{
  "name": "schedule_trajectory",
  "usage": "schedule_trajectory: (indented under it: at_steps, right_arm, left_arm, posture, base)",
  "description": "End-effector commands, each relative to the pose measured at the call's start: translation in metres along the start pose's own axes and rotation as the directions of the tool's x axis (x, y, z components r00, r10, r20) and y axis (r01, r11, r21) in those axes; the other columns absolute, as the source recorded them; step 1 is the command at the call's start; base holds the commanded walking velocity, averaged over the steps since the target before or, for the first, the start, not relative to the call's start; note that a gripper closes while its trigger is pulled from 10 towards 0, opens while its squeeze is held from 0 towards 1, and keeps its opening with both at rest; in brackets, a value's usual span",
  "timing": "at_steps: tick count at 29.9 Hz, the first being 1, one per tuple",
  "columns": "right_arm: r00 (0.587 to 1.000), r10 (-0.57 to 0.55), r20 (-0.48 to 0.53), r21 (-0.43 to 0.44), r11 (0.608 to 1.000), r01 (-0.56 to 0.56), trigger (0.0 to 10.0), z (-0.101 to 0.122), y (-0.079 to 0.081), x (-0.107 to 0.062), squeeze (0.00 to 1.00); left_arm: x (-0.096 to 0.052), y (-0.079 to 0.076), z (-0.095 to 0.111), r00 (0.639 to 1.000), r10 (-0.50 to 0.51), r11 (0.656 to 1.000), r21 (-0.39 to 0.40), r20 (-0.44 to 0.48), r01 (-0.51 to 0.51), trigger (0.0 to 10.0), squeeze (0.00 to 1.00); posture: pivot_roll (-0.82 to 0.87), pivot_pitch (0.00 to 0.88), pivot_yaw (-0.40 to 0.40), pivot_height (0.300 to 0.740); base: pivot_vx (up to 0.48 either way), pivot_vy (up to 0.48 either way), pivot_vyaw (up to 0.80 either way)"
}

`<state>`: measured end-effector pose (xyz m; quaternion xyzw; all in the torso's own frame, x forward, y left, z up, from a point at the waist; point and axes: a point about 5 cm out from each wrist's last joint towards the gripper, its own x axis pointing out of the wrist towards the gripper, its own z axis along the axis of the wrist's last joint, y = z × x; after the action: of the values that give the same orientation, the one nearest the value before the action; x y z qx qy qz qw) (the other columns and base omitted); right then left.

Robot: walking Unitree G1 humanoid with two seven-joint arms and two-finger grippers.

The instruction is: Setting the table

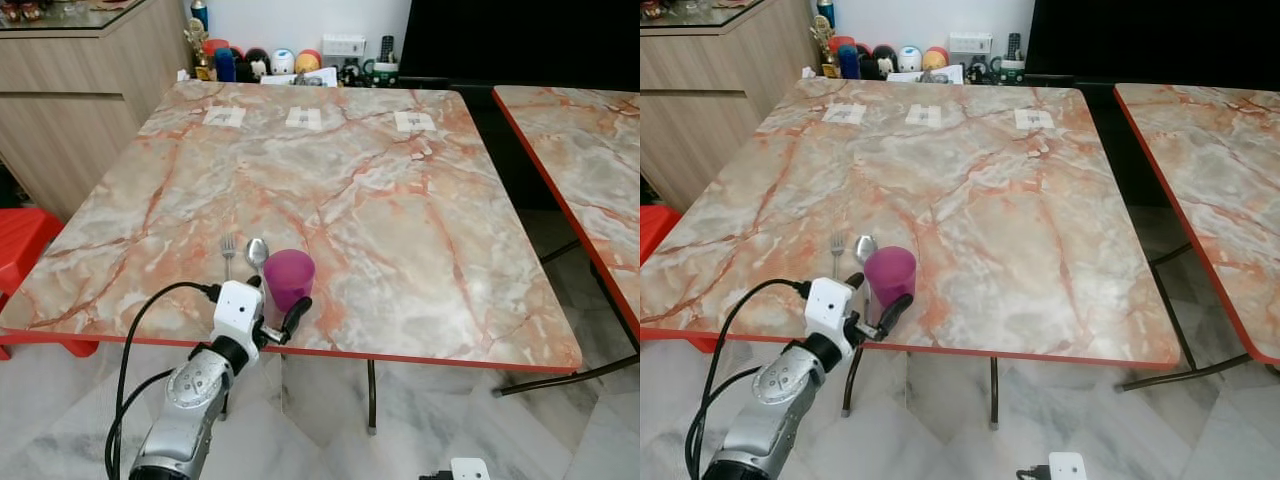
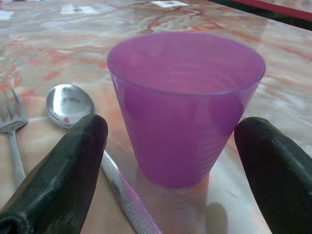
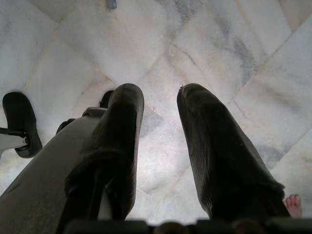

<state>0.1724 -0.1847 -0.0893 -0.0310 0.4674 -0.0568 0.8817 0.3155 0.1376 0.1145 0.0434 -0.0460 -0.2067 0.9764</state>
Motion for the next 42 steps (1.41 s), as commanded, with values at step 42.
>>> schedule_trajectory:
  at_steps: [42]
  right_arm:
    - [0.999, -0.029, -0.019, 0.014, 0.999, 0.029, 10.0, -0.008, -0.004, -0.001, 0.0]
  left_arm:
    - [0.023, -0.002, -0.016, 1.0, 0.022, 0.999, -0.038, 0.001, -0.022, 10.0, 0.0]
  posture:
    - [-0.02, 0.149, -0.014, 0.74]
  base:
    - [0.0, 0.0, 0.0]
